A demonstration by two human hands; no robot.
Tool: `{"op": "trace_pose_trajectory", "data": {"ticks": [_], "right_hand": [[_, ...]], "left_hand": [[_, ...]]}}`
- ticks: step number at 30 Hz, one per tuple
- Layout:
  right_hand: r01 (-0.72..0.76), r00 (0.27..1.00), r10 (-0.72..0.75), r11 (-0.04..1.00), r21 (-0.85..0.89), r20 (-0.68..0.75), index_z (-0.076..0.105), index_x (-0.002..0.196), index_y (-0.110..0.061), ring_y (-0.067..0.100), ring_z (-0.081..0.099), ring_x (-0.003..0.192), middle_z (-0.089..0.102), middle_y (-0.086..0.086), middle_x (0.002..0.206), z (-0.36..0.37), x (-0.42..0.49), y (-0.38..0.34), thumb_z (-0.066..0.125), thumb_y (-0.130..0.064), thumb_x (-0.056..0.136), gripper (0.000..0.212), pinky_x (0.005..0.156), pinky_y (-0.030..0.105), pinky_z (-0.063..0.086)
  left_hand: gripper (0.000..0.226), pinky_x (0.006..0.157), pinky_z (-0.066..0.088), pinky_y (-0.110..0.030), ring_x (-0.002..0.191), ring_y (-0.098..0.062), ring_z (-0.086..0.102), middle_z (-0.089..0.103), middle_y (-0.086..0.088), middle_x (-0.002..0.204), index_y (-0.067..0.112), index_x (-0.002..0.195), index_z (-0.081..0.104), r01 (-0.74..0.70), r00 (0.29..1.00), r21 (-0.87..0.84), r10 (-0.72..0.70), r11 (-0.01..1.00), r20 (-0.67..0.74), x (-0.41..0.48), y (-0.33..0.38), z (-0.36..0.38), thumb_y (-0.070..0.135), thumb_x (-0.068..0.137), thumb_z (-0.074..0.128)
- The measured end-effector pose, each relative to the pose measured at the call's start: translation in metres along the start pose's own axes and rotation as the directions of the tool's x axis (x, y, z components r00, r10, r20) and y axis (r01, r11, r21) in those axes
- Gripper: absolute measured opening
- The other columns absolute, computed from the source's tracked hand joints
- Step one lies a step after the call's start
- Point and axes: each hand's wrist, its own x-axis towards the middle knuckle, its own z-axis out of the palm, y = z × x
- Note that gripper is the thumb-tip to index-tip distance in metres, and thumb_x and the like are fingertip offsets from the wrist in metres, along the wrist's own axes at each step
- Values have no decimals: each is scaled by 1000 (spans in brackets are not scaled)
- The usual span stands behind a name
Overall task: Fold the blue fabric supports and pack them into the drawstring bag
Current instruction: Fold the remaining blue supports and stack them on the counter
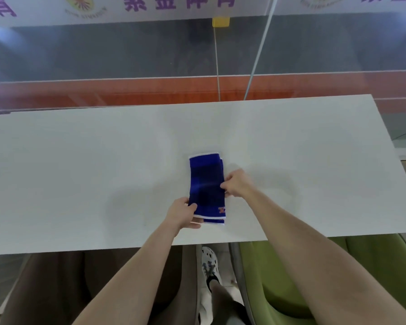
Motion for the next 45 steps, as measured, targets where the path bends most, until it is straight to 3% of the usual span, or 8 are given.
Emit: {"op": "trace_pose_trajectory", "data": {"ticks": [6,15,22,26,29,32,41,45], "right_hand": [[40,999,-40,998,41,2,70,81,-12,24,82,75,81,8,70,9,-3,20,68,-12,90,9,88,48,66],[-17,997,12,998,58,71,70,102,-5,20,83,75,82,8,74,17,-14,33,62,-15,97,14,90,46,66],[20,1000,-19,1000,-21,16,68,83,-13,21,80,79,82,10,77,12,-25,29,69,-20,101,19,66,29,56],[28,1000,-28,999,-41,5,68,81,-14,24,81,81,82,9,76,13,-27,30,69,-20,99,19,75,36,63],[31,999,-31,998,-49,-12,66,83,-14,24,82,83,82,9,76,13,-28,30,68,-20,98,16,81,40,65],[34,999,-35,998,-54,-13,65,83,-14,26,81,84,81,9,74,13,-30,29,67,-20,97,16,82,43,65],[47,999,-47,992,-115,2,63,79,-17,26,80,85,81,9,74,13,-32,28,71,-15,92,15,80,43,65],[51,999,-50,986,-160,8,63,78,-16,27,80,84,80,9,75,14,-32,29,75,-16,89,16,78,44,66]], "left_hand": [[25,69,67,-33,82,-22,84,72,-8,131,20,140,54,-111,993,205,116,973,-10,4,-7,-9,16,116,47],[17,58,55,-21,77,-13,81,78,-2,116,20,128,63,-118,986,432,157,894,-56,8,-14,-15,25,114,53],[18,80,64,-39,86,-20,75,76,0,98,21,107,74,-157,966,567,245,809,-83,11,-16,-17,30,111,60],[20,69,53,-32,78,-19,68,72,0,80,22,85,74,-143,957,635,271,759,-108,13,-15,-17,30,104,72],[10,78,56,-32,87,-18,71,75,3,89,24,100,73,-132,962,584,246,801,-121,13,-12,-16,31,99,80],[18,85,60,-36,96,-20,72,76,3,102,23,109,70,-127,962,588,243,799,-123,11,-12,-16,34,99,80],[15,82,52,-33,95,-18,68,74,3,103,20,109,76,-101,958,656,252,748,-140,14,-15,-18,33,102,77],[15,86,62,-40,95,-20,72,79,3,105,26,101,75,-75,962,686,234,724,-141,18,-15,-25,33,93,85]]}}
